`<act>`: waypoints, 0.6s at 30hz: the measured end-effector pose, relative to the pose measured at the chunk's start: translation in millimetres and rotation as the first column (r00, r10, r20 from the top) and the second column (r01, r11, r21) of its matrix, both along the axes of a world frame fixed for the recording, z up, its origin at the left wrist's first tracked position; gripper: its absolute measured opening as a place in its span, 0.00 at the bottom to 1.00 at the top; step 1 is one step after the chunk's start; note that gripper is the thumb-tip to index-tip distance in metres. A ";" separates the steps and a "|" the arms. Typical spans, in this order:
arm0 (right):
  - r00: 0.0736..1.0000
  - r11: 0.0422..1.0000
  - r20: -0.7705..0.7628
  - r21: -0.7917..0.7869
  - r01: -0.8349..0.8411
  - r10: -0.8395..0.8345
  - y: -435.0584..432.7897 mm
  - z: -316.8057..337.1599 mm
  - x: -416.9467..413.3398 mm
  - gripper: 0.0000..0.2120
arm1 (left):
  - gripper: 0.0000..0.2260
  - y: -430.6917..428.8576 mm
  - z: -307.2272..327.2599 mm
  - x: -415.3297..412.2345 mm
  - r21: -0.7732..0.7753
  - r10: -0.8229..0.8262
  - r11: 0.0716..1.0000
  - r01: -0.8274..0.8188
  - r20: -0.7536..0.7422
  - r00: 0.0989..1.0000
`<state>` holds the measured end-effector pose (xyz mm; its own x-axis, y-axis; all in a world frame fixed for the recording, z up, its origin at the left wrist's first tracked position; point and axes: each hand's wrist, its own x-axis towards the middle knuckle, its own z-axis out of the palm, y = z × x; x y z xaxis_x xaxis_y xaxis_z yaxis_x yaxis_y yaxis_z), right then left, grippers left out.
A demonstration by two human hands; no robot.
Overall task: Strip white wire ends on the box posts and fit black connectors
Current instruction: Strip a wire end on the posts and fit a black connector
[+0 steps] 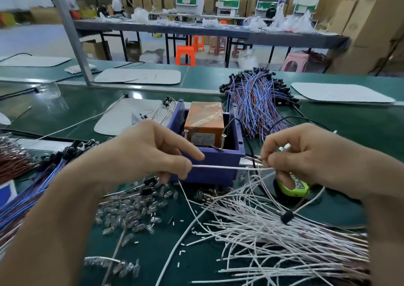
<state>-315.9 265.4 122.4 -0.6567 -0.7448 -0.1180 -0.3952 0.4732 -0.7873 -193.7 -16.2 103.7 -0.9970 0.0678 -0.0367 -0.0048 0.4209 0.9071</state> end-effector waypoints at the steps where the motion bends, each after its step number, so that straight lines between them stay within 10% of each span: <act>1: 1.000 1.000 -0.012 0.009 0.014 -0.014 1.2 -1.5 -2.0 0.11 | 0.15 -5.0 0.9 1.2 0.013 0.029 1.000 -0.028 -0.028 0.999; 10: 0.994 0.984 -0.109 0.174 0.047 -0.029 -11.9 -18.8 -7.9 0.12 | 0.14 -9.9 -12.8 -1.4 0.614 -0.063 0.768 0.180 -0.208 0.976; 18: 0.961 0.985 -0.238 0.060 0.160 -0.141 -20.7 -18.5 -6.7 0.10 | 0.10 -3.6 -4.9 -1.4 0.214 0.036 0.977 -0.023 -0.058 0.998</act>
